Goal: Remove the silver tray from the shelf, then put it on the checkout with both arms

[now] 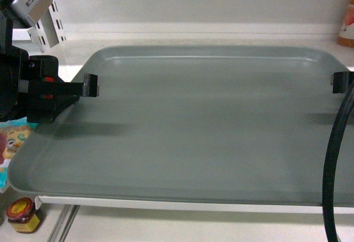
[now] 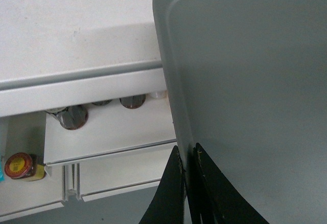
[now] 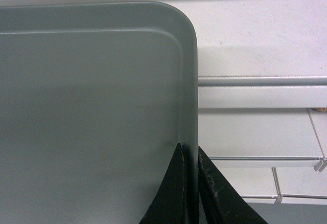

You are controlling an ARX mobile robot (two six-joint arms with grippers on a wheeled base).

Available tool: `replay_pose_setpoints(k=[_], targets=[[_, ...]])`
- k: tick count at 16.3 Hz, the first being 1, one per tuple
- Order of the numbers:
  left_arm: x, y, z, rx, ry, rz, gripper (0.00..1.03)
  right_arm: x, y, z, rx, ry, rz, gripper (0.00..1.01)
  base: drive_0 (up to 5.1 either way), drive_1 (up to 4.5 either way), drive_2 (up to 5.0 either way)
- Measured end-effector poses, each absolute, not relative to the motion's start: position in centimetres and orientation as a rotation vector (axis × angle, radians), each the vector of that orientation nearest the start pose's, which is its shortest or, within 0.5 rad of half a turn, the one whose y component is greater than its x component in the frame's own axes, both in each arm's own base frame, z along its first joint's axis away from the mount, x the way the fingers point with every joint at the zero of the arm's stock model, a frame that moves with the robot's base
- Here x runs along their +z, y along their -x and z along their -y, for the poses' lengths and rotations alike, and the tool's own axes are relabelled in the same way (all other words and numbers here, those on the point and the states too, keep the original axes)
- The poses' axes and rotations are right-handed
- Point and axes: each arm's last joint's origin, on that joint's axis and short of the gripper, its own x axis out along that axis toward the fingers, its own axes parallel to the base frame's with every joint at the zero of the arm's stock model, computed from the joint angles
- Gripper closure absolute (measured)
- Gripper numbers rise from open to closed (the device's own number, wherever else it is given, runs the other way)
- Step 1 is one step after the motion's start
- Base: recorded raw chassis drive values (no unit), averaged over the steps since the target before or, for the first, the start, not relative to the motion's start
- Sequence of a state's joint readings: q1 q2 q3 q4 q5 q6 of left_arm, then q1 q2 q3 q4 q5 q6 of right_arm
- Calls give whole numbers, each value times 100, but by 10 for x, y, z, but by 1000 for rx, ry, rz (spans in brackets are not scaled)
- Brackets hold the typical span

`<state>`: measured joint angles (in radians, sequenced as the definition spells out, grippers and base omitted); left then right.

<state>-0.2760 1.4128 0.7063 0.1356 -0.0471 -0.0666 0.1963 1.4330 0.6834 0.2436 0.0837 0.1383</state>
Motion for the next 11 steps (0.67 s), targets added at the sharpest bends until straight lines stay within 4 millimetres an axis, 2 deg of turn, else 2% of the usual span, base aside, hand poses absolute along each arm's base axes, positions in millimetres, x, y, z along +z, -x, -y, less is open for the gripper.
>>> replay_pose_setpoints(k=[11], targets=[[199,-275,77,-206,-28,-564,100,196,-284,-54,74,-66,-499,98,10,-399,419]])
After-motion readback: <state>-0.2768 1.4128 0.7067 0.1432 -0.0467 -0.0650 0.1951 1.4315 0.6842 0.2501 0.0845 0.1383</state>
